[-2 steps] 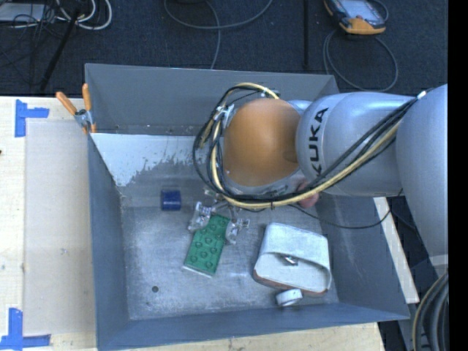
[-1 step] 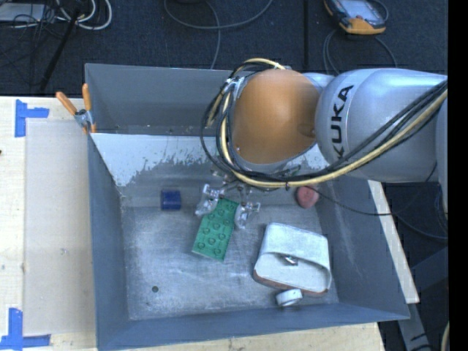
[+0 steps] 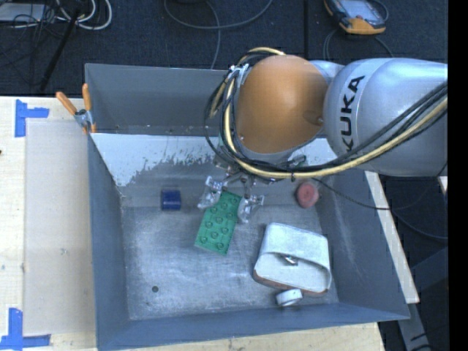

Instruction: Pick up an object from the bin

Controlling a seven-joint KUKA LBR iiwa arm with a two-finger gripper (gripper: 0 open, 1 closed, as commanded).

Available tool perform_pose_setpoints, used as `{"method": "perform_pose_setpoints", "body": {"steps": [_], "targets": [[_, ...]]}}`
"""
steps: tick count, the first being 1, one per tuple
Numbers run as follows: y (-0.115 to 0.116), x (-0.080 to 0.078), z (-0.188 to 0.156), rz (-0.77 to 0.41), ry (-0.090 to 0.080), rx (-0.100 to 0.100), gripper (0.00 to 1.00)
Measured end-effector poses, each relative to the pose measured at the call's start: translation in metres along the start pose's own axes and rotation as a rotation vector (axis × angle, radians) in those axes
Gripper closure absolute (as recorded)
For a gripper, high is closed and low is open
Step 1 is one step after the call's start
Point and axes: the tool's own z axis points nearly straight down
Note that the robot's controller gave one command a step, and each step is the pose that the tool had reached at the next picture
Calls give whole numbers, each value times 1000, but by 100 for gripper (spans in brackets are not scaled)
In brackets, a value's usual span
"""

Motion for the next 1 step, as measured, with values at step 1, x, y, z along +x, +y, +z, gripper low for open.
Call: {"method": "perform_pose_setpoints", "body": {"steps": [1], "targets": [[0, -1, -11, 6, 0, -2, 100]]}}
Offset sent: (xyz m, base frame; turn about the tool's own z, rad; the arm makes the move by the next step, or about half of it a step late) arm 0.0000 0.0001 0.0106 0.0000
